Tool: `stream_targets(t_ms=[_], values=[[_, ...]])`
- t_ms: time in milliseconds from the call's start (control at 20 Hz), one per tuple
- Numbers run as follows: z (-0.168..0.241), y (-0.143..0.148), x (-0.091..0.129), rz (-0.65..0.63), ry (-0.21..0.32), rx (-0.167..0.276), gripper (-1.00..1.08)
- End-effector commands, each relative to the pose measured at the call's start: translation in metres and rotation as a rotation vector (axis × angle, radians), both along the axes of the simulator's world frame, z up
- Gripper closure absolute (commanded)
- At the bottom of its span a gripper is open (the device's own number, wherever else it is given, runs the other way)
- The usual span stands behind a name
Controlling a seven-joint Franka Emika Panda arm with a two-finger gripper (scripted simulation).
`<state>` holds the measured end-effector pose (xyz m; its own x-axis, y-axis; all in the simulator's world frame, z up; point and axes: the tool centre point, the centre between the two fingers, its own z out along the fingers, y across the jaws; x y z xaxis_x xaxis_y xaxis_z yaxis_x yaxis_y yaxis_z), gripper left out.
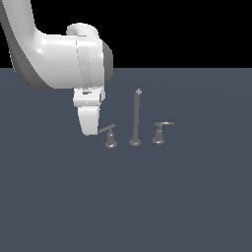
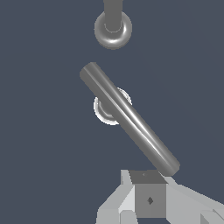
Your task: Turn on the faucet by rotating a designated handle.
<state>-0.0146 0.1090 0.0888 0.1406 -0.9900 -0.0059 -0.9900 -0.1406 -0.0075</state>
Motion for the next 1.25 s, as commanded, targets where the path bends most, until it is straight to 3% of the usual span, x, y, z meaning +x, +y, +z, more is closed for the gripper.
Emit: stream_targets(t_ms=[0,50,600,650,700,1200], values=[[0.0,-0.013,-0.006,-0.018,0.006,-0.007,1.08],[0.0,-0.001,-0.002,-0.001,0.001,-0.001,1.08],[0.0,-0.051,-0.025,-0.017,0.007,-0.007,1.08],[0.0,-0.051,-0.025,-0.017,0.007,-0.007,1.08],[0.0,-0.024,-0.024,0.023,0.003,0.003,1.08],[0.0,-0.088,-0.009,-0.017,0.007,-0.007,1.08]])
